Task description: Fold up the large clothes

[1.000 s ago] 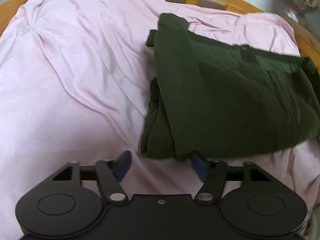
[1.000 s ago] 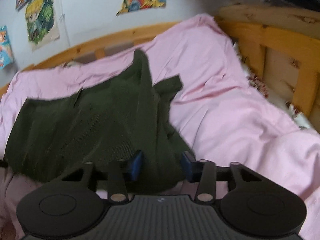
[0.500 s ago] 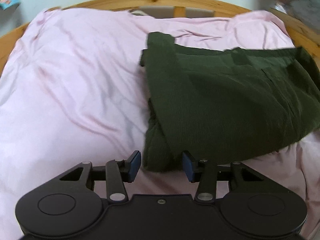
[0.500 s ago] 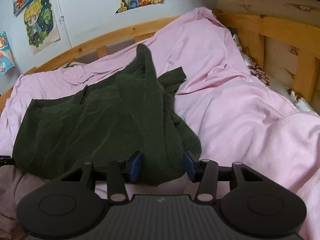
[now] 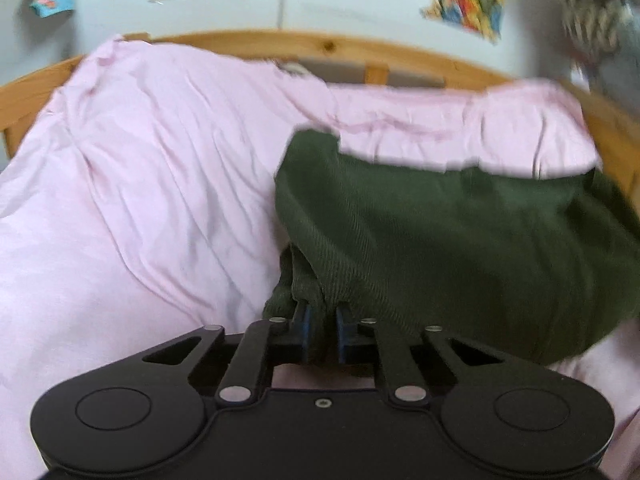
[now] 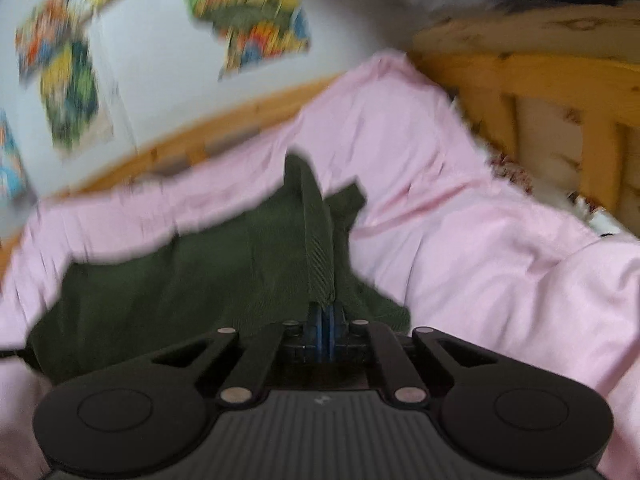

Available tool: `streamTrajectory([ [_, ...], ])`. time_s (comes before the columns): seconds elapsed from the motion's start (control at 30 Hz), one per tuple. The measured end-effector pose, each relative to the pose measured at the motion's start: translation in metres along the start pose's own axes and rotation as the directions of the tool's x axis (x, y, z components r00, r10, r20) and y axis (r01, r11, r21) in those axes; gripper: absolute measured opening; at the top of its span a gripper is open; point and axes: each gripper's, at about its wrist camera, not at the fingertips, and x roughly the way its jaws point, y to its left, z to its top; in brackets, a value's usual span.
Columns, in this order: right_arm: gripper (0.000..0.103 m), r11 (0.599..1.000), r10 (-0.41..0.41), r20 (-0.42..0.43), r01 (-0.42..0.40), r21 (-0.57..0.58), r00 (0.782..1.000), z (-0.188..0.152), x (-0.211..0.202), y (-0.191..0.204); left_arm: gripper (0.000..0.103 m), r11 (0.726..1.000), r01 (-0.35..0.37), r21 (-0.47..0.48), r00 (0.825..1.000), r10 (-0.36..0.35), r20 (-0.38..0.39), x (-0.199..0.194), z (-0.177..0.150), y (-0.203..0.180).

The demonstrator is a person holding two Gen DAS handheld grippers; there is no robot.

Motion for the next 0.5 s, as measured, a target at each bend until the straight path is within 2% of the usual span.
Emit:
streamTrajectory([
  [0.1,0.0,0.991,0.02,0.063,-0.028,0.127,0.998,0.007,-0.023,-0.015,0.004,0.993,0.007,-0.114,0.999,-0.002,0.039,-0.026,0.013,0.008],
  [0.17,0.0,0.985,-0.026,0.125,0.004,0.173,0.992,0.013,-0.046,-0.027,0.001,0.988,0.012,-0.157,1.0,-0.009,0.016,-0.035,0.014,0.016],
  [0.2,0.0,0.979,-0.033,0.133,0.006,0.204,0.991,0.014,-0.053,-0.036,0.0,0.987,-0.016,-0.159,1.0,0.014,-0.016,-0.035,0.011,0.019],
  [0.3,0.0,0.991,-0.04,0.025,0.037,0.126,0.999,0.01,-0.04,-0.038,0.0,0.993,-0.045,-0.108,0.993,0.032,-0.115,-0.018,-0.005,0.025],
  [0.37,0.003,0.999,-0.026,-0.045,0.028,0.047,0.999,0.008,-0.023,-0.023,0.0,0.992,-0.047,-0.121,0.991,0.031,-0.133,-0.008,-0.009,0.029],
  [0.43,0.027,0.996,-0.031,-0.029,0.029,-0.08,0.999,0.009,-0.011,0.001,0.003,0.985,-0.036,-0.168,0.993,0.015,-0.12,-0.006,-0.006,0.035],
  [0.47,0.055,0.992,-0.023,-0.016,0.021,-0.122,1.0,0.011,-0.005,0.01,0.006,0.982,-0.026,-0.189,0.993,0.005,-0.115,-0.006,-0.004,0.038],
  [0.5,0.068,0.988,-0.015,0.005,0.016,-0.152,1.0,0.015,0.003,0.019,0.01,0.979,-0.023,-0.202,0.994,0.0,-0.11,-0.006,-0.002,0.041],
])
